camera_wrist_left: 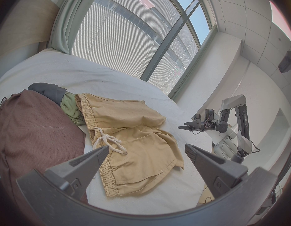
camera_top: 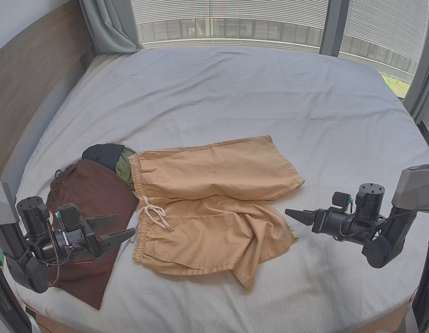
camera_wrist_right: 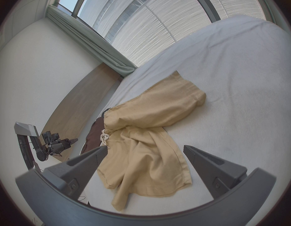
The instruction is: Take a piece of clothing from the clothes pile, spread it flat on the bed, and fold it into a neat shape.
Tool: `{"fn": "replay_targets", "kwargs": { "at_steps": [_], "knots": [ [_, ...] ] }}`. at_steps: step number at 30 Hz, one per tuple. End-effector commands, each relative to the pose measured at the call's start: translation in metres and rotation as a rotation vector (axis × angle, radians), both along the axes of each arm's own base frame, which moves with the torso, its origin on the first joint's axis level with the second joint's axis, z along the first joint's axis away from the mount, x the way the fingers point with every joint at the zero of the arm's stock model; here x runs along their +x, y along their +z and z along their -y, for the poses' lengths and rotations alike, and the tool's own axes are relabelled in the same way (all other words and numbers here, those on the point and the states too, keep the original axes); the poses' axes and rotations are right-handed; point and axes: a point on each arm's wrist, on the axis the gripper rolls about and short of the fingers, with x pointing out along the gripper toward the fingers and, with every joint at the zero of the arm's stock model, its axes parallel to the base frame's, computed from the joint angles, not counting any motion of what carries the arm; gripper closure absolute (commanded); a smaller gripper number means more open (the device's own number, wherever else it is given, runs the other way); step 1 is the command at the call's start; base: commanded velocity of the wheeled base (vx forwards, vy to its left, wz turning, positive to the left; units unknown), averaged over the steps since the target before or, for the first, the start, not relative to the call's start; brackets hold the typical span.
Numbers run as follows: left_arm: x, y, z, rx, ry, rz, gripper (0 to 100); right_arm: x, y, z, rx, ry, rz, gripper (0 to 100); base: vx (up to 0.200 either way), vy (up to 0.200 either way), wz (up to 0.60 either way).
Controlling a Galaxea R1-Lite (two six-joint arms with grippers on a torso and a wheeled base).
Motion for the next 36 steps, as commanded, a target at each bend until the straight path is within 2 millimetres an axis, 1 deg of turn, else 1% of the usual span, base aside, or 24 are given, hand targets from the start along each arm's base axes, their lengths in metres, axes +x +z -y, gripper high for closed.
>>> {"fn": "replay_targets", "kwargs": {
  "at_steps": [1, 5, 6, 14, 20, 23, 24, 27, 29, 36],
  "knots": [
    [0.001, -0.002, -0.001, -0.001, 0.004, -0.007, 0, -0.002, -0.020, 0.001, -0.015, 0.001, -0.068, 0, 0.000, 0.000, 0.00],
    [0.001, -0.002, -0.001, -0.001, 0.004, -0.010, 0, -0.006, -0.030, 0.001, -0.025, 0.001, -0.109, 0, 0.000, 0.000, 0.00],
    [0.001, -0.002, -0.001, 0.000, 0.004, -0.007, 0, -0.007, -0.034, 0.002, -0.028, 0.000, -0.124, 100, 0.000, 0.000, 0.00],
    [0.000, -0.002, -0.001, -0.001, 0.002, -0.007, 0, -0.008, -0.048, 0.002, -0.038, 0.000, -0.167, 100, 0.000, 0.000, 0.00],
    [0.000, -0.002, 0.000, -0.001, 0.001, -0.010, 0, -0.007, -0.047, 0.005, -0.040, -0.008, -0.164, 100, 0.000, 0.000, 0.00],
    [0.000, -0.002, 0.000, -0.001, 0.001, -0.007, 0, -0.008, -0.049, 0.008, -0.068, -0.003, -0.156, 100, 0.000, 0.000, 0.00],
    [0.000, -0.001, 0.000, -0.001, 0.001, -0.006, 0, -0.008, -0.049, 0.009, -0.074, -0.003, -0.152, 0, 0.000, 0.000, 0.00],
    [0.000, -0.001, 0.000, -0.002, 0.001, -0.007, 0, -0.007, -0.055, 0.010, -0.082, -0.005, -0.155, 0, 0.000, 0.000, 0.00],
    [0.000, -0.002, 0.000, -0.001, 0.001, -0.007, 0, -0.008, -0.062, 0.012, -0.088, -0.008, -0.176, 0, 0.000, 0.000, 0.00],
    [0.000, -0.001, 0.000, -0.003, -0.002, -0.007, 0, -0.005, -0.069, 0.010, -0.091, -0.003, -0.182, 0, 0.000, 0.000, 0.00]
  ]
}}
